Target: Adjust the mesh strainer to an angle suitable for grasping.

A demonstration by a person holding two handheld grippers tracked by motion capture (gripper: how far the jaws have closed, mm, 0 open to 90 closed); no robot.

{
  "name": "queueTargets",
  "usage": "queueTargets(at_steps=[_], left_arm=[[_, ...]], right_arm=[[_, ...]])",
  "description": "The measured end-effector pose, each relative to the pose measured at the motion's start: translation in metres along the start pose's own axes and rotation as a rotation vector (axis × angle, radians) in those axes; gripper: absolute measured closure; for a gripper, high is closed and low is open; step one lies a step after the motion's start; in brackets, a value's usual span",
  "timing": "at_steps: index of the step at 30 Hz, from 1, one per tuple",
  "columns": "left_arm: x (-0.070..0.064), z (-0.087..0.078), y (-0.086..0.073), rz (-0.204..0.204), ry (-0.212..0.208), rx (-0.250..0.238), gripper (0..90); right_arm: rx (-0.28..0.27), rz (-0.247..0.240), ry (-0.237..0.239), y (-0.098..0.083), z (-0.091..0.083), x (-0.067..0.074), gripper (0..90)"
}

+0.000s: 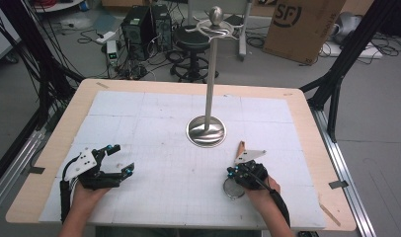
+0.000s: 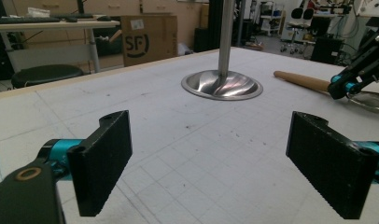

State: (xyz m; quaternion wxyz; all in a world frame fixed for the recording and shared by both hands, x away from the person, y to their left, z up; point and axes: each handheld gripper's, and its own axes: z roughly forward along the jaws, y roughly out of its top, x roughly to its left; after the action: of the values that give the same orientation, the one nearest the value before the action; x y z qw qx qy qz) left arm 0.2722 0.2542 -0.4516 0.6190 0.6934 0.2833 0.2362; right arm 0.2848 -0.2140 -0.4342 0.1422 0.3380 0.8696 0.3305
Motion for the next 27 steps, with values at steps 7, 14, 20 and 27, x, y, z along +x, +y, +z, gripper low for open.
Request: queueTargets(at_steps=[7,14,20,27], left_arm=[[0.000,0.000,0.000,0.006,0.002,-0.001,14.9],[0.000,0.000,0.000,0.006,0.003,0.000,15.0],[0.000,0.000,0.000,0.006,0.004,0.000,15.0],[0.000,0.000,0.000,0.002,0.004,-0.001,15.1]], right_arm=[[-0.001,0.000,0.025,-0.012,-0.012,0.010,89.4],[0.012,-0.025,0.034,-0.019,-0.019,0.020,89.4],[-0.031,-0.020,0.033,-0.011,-0.026,0.017,89.3],[-0.053,0.010,-0.034,0.003,-0.027,-0.007,89.3]])
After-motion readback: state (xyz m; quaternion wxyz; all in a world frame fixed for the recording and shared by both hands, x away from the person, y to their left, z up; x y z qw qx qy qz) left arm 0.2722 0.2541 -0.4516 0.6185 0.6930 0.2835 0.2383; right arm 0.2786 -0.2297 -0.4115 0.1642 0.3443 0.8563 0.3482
